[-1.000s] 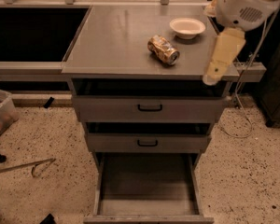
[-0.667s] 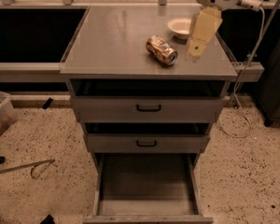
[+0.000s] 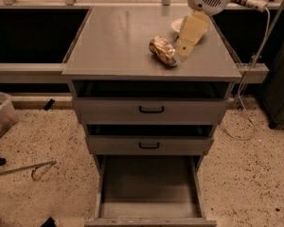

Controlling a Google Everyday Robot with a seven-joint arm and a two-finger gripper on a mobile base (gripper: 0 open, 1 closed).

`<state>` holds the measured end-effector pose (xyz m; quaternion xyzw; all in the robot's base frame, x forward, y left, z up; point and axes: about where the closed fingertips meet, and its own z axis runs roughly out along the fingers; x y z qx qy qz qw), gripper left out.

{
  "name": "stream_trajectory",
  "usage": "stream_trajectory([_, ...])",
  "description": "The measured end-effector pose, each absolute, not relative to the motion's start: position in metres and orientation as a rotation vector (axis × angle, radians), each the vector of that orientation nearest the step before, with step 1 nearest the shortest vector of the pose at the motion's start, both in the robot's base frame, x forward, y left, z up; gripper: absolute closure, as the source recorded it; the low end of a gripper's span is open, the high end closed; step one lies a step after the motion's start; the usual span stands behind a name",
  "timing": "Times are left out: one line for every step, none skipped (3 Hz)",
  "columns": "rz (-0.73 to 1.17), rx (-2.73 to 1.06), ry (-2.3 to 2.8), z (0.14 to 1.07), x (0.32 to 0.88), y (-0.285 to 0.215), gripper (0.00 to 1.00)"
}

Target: Place orange can into bottom drawer

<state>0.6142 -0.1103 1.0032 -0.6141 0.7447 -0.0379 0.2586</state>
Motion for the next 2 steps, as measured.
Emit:
stream_trajectory([0.013, -1.518, 2.062, 0.976, 0.655, -0.100, 0.00])
stream_trajectory([0.107, -1.389, 2.089, 0.951, 0.696, -0.095, 0.00])
